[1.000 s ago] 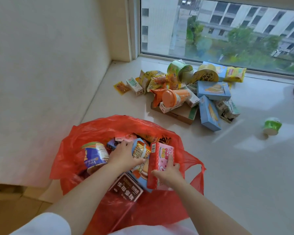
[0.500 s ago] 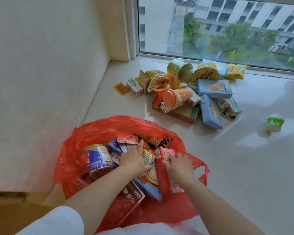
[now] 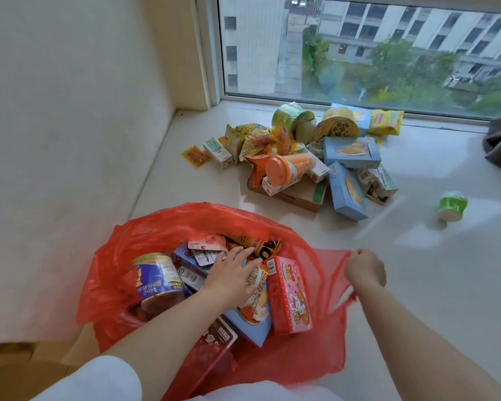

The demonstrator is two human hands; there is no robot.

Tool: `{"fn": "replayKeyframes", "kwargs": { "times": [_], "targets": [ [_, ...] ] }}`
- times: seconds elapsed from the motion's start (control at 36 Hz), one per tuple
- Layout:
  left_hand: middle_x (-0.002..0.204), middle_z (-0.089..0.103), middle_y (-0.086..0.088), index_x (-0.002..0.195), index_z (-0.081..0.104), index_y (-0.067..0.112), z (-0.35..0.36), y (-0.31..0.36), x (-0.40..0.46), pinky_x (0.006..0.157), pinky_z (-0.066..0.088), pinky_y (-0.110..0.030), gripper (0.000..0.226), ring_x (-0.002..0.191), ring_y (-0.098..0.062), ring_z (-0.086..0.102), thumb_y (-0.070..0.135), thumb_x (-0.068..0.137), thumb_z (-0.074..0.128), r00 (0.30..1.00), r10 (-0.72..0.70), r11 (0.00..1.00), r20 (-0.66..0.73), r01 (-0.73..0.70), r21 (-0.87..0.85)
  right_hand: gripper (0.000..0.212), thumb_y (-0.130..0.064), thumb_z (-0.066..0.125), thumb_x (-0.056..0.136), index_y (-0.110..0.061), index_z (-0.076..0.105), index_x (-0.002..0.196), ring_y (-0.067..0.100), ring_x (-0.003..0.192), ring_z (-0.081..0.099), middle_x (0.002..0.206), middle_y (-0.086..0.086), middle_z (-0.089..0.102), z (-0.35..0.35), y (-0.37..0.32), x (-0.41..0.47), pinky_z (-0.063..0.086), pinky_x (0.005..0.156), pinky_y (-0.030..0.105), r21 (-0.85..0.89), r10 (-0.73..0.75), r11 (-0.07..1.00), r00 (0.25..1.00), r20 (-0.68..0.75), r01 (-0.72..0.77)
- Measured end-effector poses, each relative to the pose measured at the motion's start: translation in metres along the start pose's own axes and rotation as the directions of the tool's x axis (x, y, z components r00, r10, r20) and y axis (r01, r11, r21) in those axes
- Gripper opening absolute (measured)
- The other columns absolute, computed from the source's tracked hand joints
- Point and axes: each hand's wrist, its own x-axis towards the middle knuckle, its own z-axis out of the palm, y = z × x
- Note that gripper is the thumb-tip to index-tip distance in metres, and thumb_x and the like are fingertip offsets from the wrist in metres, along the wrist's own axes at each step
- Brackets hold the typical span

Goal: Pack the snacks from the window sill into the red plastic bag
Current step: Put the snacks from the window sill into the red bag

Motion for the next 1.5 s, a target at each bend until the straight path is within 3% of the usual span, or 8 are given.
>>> {"fn": "replayKeyframes", "kwargs": {
  "times": [0.17, 0.33, 0.53, 0.64, 0.72, 0.94, 1.28, 1.5],
  "targets": [
    [0.159, 0.007, 0.002, 0.150, 0.019, 0.029, -0.002, 0.009, 0.006, 0.118, 0.005, -0.048, 0.060, 0.147, -0.021, 0.000, 0.049, 0.096, 0.036, 0.999, 0.016, 0.999, 0.039, -0.018, 0.046, 0.030, -0.023, 0.037, 0.097, -0.005, 0.059, 0.106, 0.038, 0.104, 0.055, 0.111, 0.023, 0.061, -0.030, -0.012, 0.016, 0.041, 0.084, 0.039, 0.176, -0.030, 0.983, 0.983, -0.178, 0.062],
    [0.159, 0.009, 0.001, 0.147, 0.025, 0.028, -0.013, 0.012, 0.012, 0.119, -0.003, -0.045, 0.054, 0.146, -0.019, -0.002, 0.047, 0.098, 0.032, 0.994, 0.057, 0.997, -0.093, -0.052, 0.056, 0.030, -0.024, 0.036, 0.098, -0.005, 0.058, 0.105, 0.038, 0.101, 0.055, 0.109, 0.023, 0.061, -0.022, -0.016, 0.017, 0.039, 0.078, 0.037, 0.226, -0.008, 0.972, 0.976, -0.218, 0.059],
    [0.150, -0.035, 0.001, 0.150, 0.000, 0.033, -0.030, -0.014, 0.035, 0.109, -0.022, -0.055, 0.063, 0.137, -0.025, -0.036, 0.057, 0.096, 0.021, 0.992, 0.018, 0.964, -0.122, 0.016, 0.266, 0.030, -0.023, 0.035, 0.099, 0.000, 0.055, 0.103, 0.041, 0.098, 0.055, 0.106, 0.027, 0.061, -0.023, -0.026, 0.030, 0.040, 0.078, 0.041, 0.267, -0.043, 0.954, 0.945, -0.324, 0.135],
    [0.153, -0.032, 0.000, 0.151, -0.006, 0.029, -0.036, -0.029, 0.056, 0.106, -0.027, -0.055, 0.066, 0.138, -0.026, -0.034, 0.057, 0.096, 0.020, 0.996, -0.011, 0.952, -0.093, 0.039, 0.304, 0.027, -0.026, 0.039, 0.097, -0.005, 0.057, 0.103, 0.036, 0.100, 0.055, 0.107, 0.020, 0.061, -0.013, -0.030, 0.043, 0.041, 0.079, 0.038, 0.194, -0.056, 0.976, 0.978, -0.202, 0.096],
    [0.159, -0.016, 0.000, 0.152, 0.002, 0.026, -0.045, -0.035, 0.070, 0.109, -0.021, -0.052, 0.066, 0.142, -0.022, -0.027, 0.055, 0.097, 0.022, 0.996, -0.026, 0.964, -0.091, 0.049, 0.261, 0.020, -0.027, 0.049, 0.092, -0.009, 0.054, 0.101, 0.032, 0.103, 0.052, 0.113, 0.015, 0.056, 0.000, -0.039, 0.048, 0.039, 0.082, 0.036, 0.100, -0.155, 0.980, 0.979, -0.135, 0.169],
    [0.158, 0.014, 0.002, 0.143, 0.031, 0.022, -0.078, -0.051, 0.115, 0.117, -0.003, -0.049, 0.052, 0.147, -0.016, -0.003, 0.042, 0.097, 0.038, 0.975, -0.107, 0.993, -0.197, 0.096, -0.063, 0.050, -0.027, 0.058, 0.087, -0.013, 0.042, 0.132, 0.028, 0.123, 0.038, 0.132, 0.010, 0.042, 0.023, -0.111, 0.069, 0.033, 0.101, 0.039, -0.216, -0.527, 0.830, 0.850, 0.001, 0.514],
    [0.152, 0.026, -0.001, 0.142, 0.033, 0.020, -0.111, -0.081, 0.219, 0.116, 0.010, -0.052, 0.062, 0.143, -0.021, 0.015, 0.037, 0.086, 0.056, 0.946, -0.176, 0.984, -0.273, 0.157, -0.089, 0.084, -0.014, 0.058, 0.083, -0.024, 0.007, 0.150, 0.023, 0.146, 0.005, 0.158, -0.001, 0.007, 0.037, -0.192, 0.132, 0.009, 0.119, 0.039, -0.422, -0.722, 0.516, 0.644, 0.254, 0.745],
    [0.153, 0.026, -0.004, 0.150, 0.017, 0.019, -0.108, -0.078, 0.256, 0.109, 0.028, -0.040, 0.069, 0.138, -0.029, 0.022, 0.041, 0.093, 0.051, 0.969, -0.201, 0.964, -0.145, 0.170, -0.203, 0.077, -0.030, 0.071, 0.076, -0.024, 0.032, 0.142, 0.028, 0.132, 0.030, 0.145, 0.001, 0.036, 0.054, -0.196, 0.151, 0.022, 0.109, 0.042, -0.435, -0.790, 0.473, 0.587, 0.177, 0.767]
  ]
}}
